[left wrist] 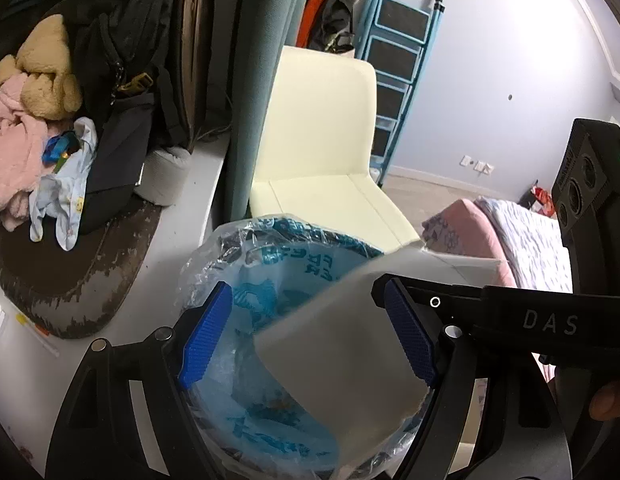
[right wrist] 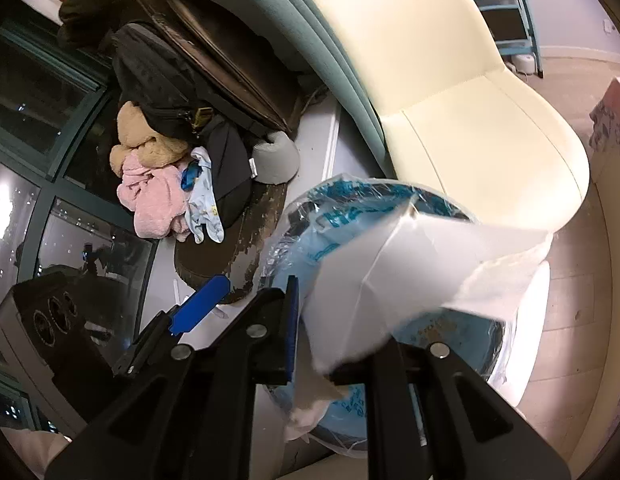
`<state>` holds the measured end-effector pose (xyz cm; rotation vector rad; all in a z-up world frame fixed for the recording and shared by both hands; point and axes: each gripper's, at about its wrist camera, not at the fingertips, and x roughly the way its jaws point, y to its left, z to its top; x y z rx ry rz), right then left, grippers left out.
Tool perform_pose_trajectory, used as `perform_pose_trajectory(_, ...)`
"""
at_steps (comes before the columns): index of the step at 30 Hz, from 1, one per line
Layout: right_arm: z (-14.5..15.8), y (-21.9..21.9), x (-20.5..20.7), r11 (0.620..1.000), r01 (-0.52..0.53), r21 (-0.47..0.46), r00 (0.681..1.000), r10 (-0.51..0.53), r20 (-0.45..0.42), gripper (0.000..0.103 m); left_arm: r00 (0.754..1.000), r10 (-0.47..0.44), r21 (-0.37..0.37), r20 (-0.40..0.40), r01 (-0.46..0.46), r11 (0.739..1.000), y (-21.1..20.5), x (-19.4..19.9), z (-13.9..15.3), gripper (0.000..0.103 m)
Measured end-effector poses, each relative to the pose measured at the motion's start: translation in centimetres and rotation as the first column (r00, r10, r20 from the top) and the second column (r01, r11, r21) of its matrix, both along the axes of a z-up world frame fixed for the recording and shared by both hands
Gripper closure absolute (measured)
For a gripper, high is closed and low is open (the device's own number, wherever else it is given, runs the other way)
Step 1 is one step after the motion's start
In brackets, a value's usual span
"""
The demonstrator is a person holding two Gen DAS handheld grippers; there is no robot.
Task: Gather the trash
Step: 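Open the right gripper to drop the napkin into the bin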
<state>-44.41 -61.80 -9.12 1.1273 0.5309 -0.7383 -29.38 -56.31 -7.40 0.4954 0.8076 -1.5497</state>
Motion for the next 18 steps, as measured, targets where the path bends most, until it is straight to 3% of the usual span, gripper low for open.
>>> perform_pose_trajectory(8,-0.4,-0.3,-0.5,0.999,0.039,0.015,0.999,-0.039,-0.024,0.063,0.999,0.032,0.004,-0.007,-0.032,0.999,-0.1,0.6,0.0,0.027)
perform_pose_trajectory(13,-0.7,-0.5,0.0,0.999,0.045,0.028,0.989,-0.040,-0.145,0.043,0.998,0.058,0.035,0.000,-0.058,0.998,-0.2,1.0,-0.4,0.027)
perform_pose_trajectory(18,0.0,0.0,0.5,1.000,0.027,-0.009,0.982,-0.029,-0.186,0.043,0.998,0.067,0.029,0.007,-0.067,0.997,0.2,1.2,-0.4,0.026)
